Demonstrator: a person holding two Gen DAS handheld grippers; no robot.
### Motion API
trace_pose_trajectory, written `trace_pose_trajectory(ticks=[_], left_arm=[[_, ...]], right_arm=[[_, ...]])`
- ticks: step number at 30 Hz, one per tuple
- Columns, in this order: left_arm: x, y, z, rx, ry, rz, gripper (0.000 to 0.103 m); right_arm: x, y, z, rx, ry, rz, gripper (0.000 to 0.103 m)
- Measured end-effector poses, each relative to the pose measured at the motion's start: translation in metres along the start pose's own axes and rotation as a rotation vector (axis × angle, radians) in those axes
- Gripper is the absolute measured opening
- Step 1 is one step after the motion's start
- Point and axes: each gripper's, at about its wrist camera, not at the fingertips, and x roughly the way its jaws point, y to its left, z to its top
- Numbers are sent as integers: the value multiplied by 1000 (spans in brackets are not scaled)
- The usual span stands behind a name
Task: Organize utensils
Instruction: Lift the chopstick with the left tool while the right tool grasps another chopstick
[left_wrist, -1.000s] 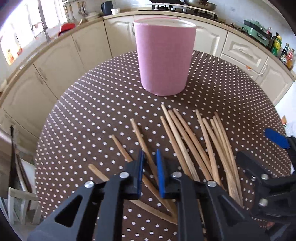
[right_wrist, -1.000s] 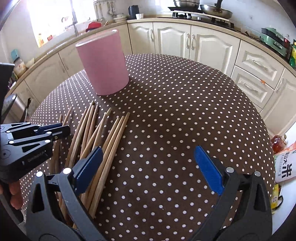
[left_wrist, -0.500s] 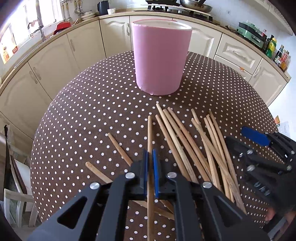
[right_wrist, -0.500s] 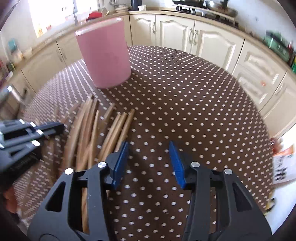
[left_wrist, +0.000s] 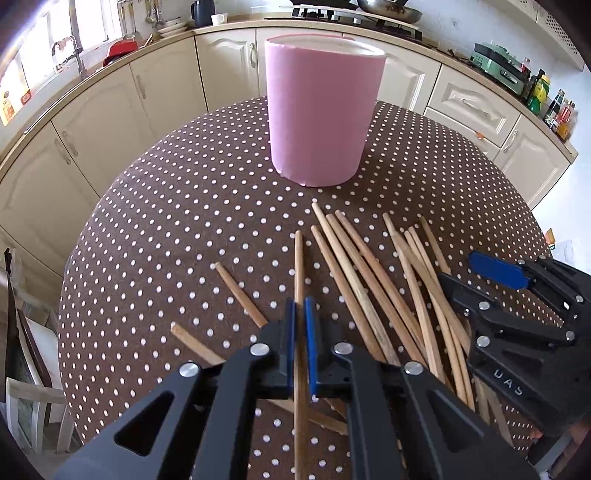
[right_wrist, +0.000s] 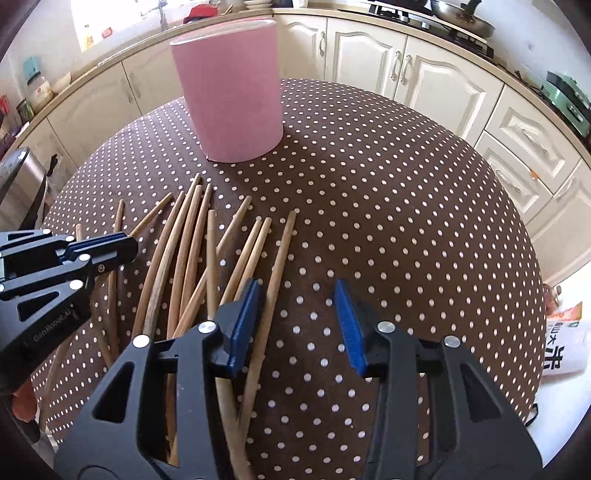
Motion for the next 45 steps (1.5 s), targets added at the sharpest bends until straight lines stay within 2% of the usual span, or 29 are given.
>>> trace_pose_trajectory(ticks=[2, 5, 10, 16, 22, 24, 26, 28, 29, 31, 35, 37, 38, 39, 40, 42, 43, 45], left_arm=[[4, -4, 7, 16, 16, -1, 6], [7, -8, 15, 32, 28, 16, 6], [-10, -9, 25, 15, -12, -30, 6], [-55, -4, 36, -9, -117, -66, 6], [-114, -2, 43, -29, -252, -89, 6], [-133, 4, 45, -30, -295, -98, 6], [-148, 0, 50, -10, -320, -100, 6], [-151, -2, 51, -9, -311, -90, 6], [-150, -2, 49, -11, -306, -83, 6], [-151, -2, 47, -24, -313, -77, 6], [-149, 1, 46, -30, -309, -75, 6], [-144, 3, 49, -35, -296, -71, 6], [-142, 4, 50, -39, -290, -70, 6], [-139, 5, 53, -42, -282, -65, 6], [-137, 5, 54, -43, -277, -61, 6], [-133, 6, 57, -44, -266, -57, 6], [-131, 5, 58, -42, -263, -56, 6], [-127, 6, 59, -37, -259, -54, 6]], right_arm=[[2, 0, 5, -2, 8, 1, 28], [4, -3, 10, 6, 13, 23, 10], [-5, -23, 22, 63, -24, 104, 8], [-51, -30, 39, 96, -183, 178, 7], [-106, -26, 54, 81, -365, 191, 6], [-120, -22, 60, 68, -400, 194, 6], [-122, -17, 67, 38, -358, 195, 6], [-116, -16, 71, 33, -314, 200, 6], [-106, -16, 71, 21, -259, 173, 7], [-94, -22, 63, 39, -220, 146, 7], [-58, -37, 48, 55, -87, 51, 8], [-41, -44, 43, 63, -25, 39, 14], [-37, -44, 40, 64, -13, 35, 23], [-33, -45, 39, 61, 1, 28, 40], [-29, -45, 39, 58, 13, 26, 47], [-22, -44, 39, 34, 31, 37, 47], [-20, -42, 40, 26, 39, 37, 34], [-10, -40, 42, 14, 64, 38, 30]])
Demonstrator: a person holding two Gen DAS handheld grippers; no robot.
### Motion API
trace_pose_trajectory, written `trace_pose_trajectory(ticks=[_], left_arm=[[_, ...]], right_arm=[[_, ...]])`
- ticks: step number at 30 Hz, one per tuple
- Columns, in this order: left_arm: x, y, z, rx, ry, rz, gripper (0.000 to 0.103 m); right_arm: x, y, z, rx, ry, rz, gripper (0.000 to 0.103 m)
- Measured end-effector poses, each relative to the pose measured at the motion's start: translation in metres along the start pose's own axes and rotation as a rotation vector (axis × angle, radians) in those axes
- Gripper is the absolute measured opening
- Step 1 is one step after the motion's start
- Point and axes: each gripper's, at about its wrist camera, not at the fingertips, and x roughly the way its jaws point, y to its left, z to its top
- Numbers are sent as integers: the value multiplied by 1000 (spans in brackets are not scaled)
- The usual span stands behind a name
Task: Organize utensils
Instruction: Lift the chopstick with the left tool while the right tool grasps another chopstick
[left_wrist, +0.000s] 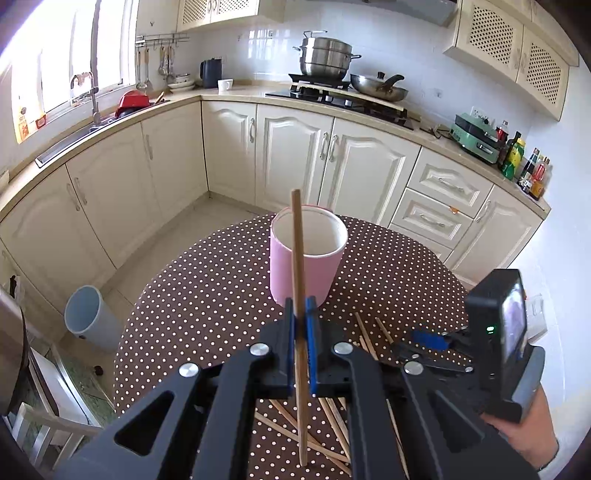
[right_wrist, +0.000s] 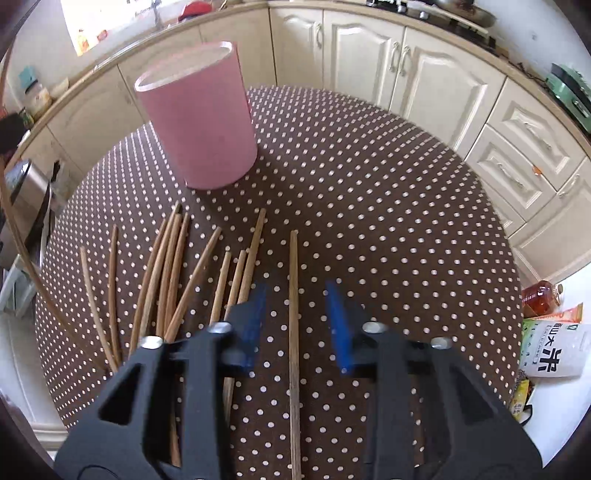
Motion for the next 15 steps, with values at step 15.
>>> trace_pose_trajectory(ticks=[15], left_arm=[[1, -8, 4, 45, 13, -34, 6]], right_arm=[[11, -14, 16, 21, -69, 70, 5]])
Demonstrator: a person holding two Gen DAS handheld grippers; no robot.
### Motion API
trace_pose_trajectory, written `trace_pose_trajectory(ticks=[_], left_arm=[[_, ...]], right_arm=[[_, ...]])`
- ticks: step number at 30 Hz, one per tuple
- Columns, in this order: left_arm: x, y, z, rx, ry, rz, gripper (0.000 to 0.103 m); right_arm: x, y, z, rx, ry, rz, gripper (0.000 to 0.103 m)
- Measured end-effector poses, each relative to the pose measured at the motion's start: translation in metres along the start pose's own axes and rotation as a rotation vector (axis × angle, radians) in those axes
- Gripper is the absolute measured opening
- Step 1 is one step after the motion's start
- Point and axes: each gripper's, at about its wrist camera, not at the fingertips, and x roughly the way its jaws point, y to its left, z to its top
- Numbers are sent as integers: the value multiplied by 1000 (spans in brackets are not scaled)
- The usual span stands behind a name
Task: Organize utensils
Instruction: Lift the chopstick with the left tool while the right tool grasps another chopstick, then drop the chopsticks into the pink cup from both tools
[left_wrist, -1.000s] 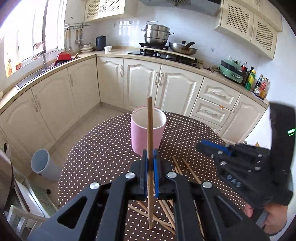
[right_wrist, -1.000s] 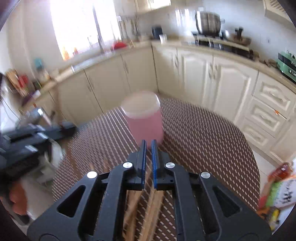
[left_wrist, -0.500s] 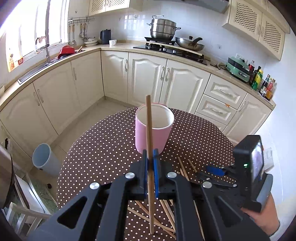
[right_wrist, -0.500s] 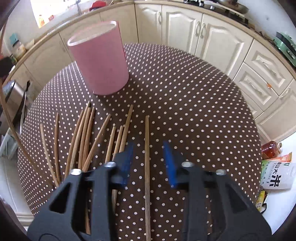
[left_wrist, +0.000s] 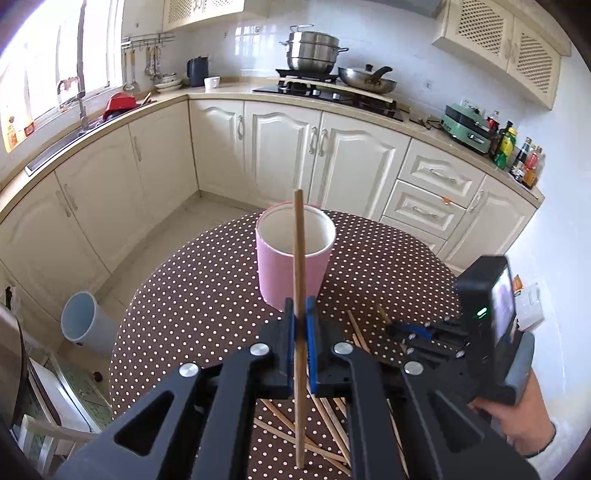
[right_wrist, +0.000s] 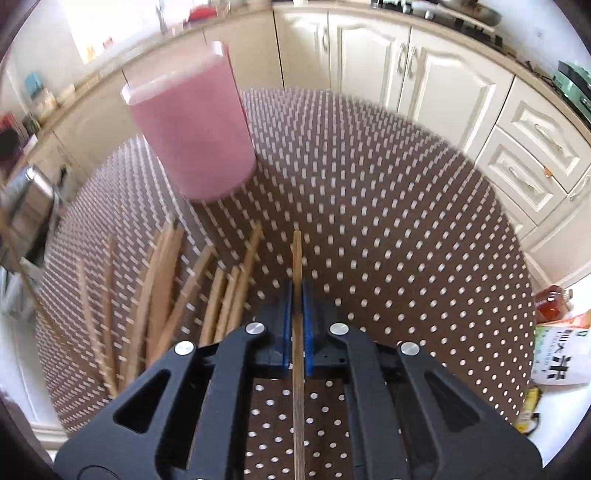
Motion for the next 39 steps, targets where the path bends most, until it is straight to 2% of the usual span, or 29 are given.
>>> trace_pose_trajectory(ticks=[2, 11, 16, 19, 25, 31, 35, 39], left_arm=[[-8, -2, 1, 12, -15, -3, 6], [-56, -7, 24, 42, -131, -1, 6], [-71, -5, 46, 23, -207, -5, 6], [-70, -5, 62, 4, -241, -2, 6], [-68, 0, 94, -55, -318, -13, 6], [-65, 4, 113, -102, -394, -5, 6], [-51, 5, 113, -96, -394, 11, 6], [-28, 4, 105, -90, -338, 13, 6]], right_arm=[[-24, 1, 7, 11, -77, 51, 5], [-132, 25, 39, -57, -417, 123, 5], [-170, 40, 58, -85, -579, 116, 5], [-182, 46, 76, -89, -642, 121, 5], [-202, 54, 102, -81, -732, 136, 5], [-202, 63, 118, -92, -765, 128, 5], [-184, 62, 120, -92, -725, 121, 5], [-161, 59, 114, -87, -674, 118, 6]])
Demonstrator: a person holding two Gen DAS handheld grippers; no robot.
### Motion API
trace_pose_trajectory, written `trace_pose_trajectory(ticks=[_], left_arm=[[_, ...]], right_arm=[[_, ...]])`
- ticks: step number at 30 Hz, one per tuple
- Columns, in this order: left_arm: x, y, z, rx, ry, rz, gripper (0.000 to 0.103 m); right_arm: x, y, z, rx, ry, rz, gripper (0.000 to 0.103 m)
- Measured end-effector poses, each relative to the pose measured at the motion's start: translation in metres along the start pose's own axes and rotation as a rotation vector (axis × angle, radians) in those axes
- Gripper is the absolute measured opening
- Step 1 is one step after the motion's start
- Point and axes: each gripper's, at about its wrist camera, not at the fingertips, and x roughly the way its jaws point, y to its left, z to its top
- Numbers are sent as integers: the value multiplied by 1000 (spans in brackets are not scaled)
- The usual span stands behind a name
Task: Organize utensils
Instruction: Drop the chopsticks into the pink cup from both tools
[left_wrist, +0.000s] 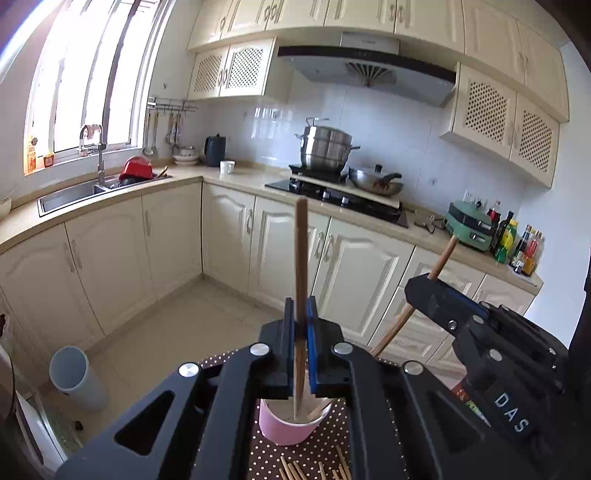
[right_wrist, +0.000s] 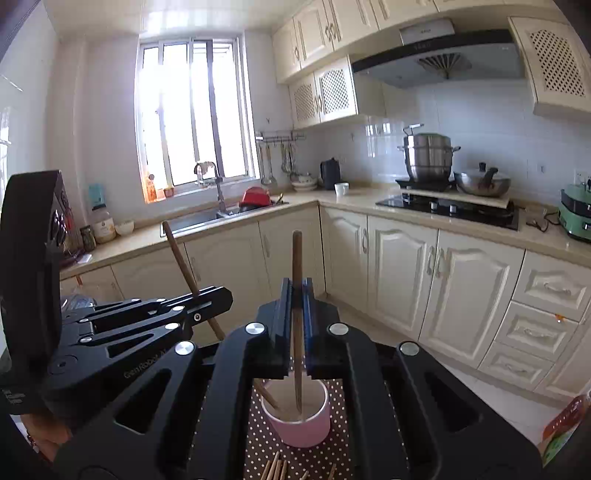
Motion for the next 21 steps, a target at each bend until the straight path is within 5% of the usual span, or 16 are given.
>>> trace_pose_trajectory(ticks=[12, 13, 14, 16, 21], left_arm=[[24, 5, -26, 43, 89, 49, 6], [26, 7, -27, 38, 103, 45, 10], [26, 9, -28, 34, 112, 44, 27], [23, 13, -30, 25, 100, 59, 42], [14, 19, -34, 25, 103, 79, 47]], right_arm=[[22, -6, -29, 26, 108, -23, 6], [23, -7, -30, 29, 116, -24, 6], [24, -6, -31, 30, 122, -25, 6], [25, -7, -33, 34, 133, -23, 6], [23, -6, -36, 51, 148, -18, 7]])
